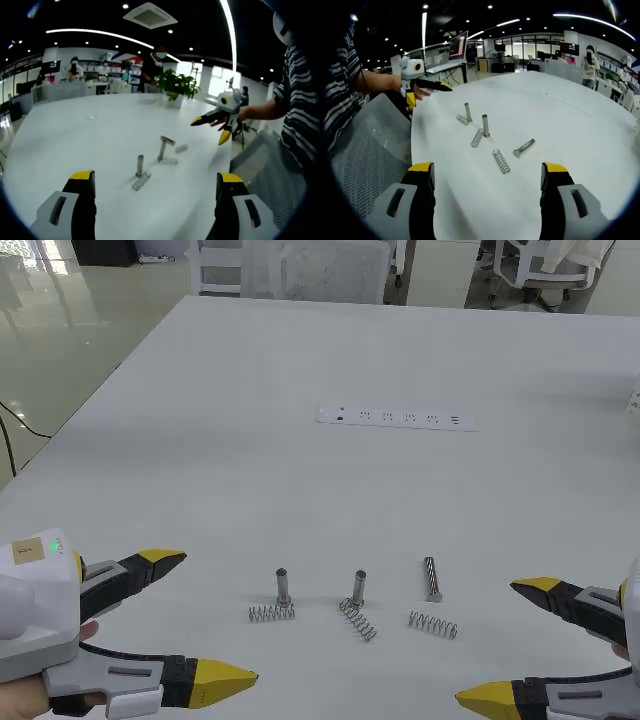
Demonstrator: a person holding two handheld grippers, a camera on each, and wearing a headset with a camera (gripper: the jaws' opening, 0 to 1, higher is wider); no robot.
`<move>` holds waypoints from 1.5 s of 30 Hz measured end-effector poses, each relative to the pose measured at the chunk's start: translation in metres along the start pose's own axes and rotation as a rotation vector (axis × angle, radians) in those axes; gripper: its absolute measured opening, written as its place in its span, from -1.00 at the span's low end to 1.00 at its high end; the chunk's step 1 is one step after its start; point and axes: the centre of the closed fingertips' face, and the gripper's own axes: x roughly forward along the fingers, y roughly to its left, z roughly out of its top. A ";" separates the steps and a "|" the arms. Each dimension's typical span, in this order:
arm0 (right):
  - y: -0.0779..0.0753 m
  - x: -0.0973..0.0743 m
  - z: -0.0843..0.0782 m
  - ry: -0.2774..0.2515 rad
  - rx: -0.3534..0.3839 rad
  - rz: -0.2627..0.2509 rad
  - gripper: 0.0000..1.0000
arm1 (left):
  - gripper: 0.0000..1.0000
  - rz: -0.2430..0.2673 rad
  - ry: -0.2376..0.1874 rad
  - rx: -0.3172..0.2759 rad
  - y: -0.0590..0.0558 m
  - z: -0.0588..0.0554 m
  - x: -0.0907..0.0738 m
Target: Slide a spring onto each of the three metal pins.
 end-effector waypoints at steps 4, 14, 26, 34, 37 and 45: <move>-0.001 0.000 -0.001 0.001 0.005 0.000 0.69 | 0.94 0.003 -0.005 -0.015 0.001 0.000 -0.001; 0.001 0.002 -0.002 0.008 0.005 0.003 0.72 | 0.96 0.001 -0.003 -0.025 0.001 -0.002 -0.003; 0.000 0.002 -0.001 0.014 0.002 -0.001 0.71 | 0.96 -0.012 0.018 -0.008 0.000 -0.006 -0.002; 0.000 0.002 -0.003 0.016 0.009 -0.004 0.70 | 0.96 -0.007 0.016 -0.010 0.002 -0.007 -0.003; 0.000 0.002 -0.004 0.020 0.008 -0.002 0.70 | 0.96 -0.003 0.013 -0.011 0.003 -0.007 -0.003; 0.001 0.001 -0.003 0.012 0.005 -0.001 0.70 | 0.96 -0.005 0.009 -0.018 0.000 -0.006 -0.004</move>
